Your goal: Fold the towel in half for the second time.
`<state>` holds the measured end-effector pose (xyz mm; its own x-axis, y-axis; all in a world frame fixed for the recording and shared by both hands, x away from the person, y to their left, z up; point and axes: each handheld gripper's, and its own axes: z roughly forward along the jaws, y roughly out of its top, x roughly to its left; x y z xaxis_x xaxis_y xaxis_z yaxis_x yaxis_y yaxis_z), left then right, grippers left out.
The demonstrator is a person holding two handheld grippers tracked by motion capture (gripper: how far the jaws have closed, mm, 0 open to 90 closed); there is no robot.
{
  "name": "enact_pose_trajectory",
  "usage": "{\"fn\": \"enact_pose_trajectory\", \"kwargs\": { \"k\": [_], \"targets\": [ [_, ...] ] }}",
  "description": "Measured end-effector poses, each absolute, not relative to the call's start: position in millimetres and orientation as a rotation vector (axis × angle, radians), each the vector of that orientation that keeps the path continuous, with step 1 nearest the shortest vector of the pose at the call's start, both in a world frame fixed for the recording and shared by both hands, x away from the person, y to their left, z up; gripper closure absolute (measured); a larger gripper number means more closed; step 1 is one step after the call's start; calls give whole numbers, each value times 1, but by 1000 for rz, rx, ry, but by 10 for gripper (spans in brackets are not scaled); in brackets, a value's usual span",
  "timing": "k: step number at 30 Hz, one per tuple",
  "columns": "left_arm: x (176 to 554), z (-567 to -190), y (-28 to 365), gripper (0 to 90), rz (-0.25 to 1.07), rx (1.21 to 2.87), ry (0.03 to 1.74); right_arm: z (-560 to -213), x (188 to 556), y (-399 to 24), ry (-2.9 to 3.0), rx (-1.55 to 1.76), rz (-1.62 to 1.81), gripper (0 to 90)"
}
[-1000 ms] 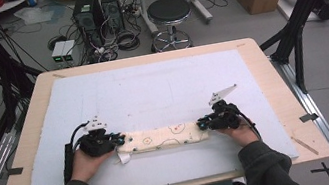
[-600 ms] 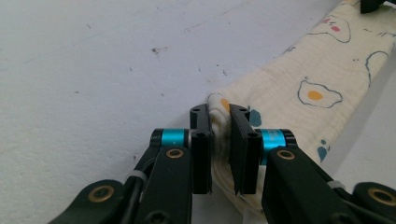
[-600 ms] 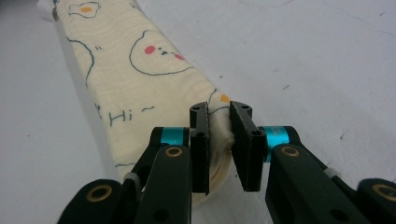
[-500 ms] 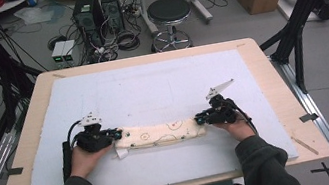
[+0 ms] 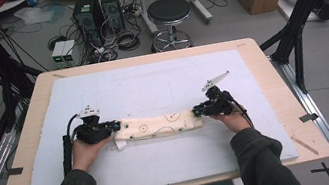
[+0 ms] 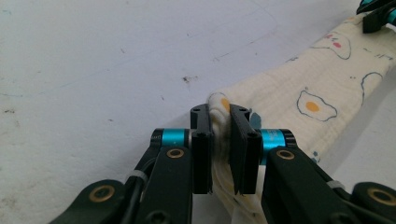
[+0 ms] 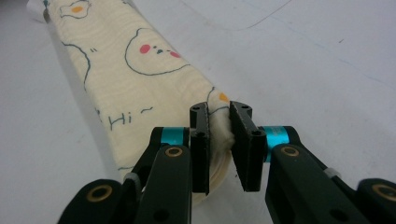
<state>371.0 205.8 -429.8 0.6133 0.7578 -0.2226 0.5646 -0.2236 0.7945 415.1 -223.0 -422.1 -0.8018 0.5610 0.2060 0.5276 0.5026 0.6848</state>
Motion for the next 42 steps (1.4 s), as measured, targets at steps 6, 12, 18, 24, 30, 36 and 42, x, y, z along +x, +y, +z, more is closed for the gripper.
{"fn": "enact_pose_trajectory", "kwargs": {
  "k": [6,12,18,24,30,36,42],
  "targets": [
    [385,-428,201,800,281,1905,1067,-424,427,-228,2653,1012,1209,783],
    [397,-428,199,800,303,1891,1099,-420,438,-229,2606,1053,1206,784],
    [407,-429,197,800,333,1861,1126,-417,450,-225,2571,1073,1176,784],
    [414,-437,194,799,326,1870,1164,-425,458,-224,2544,1130,1161,783],
    [416,-440,197,799,333,1872,1188,-434,462,-220,2543,1167,1141,782],
    [418,-443,197,799,330,1876,1196,-437,464,-220,2532,1185,1159,777],
    [418,-443,197,773,324,1864,1198,-437,464,-220,2521,1199,1151,747]
  ]
}}
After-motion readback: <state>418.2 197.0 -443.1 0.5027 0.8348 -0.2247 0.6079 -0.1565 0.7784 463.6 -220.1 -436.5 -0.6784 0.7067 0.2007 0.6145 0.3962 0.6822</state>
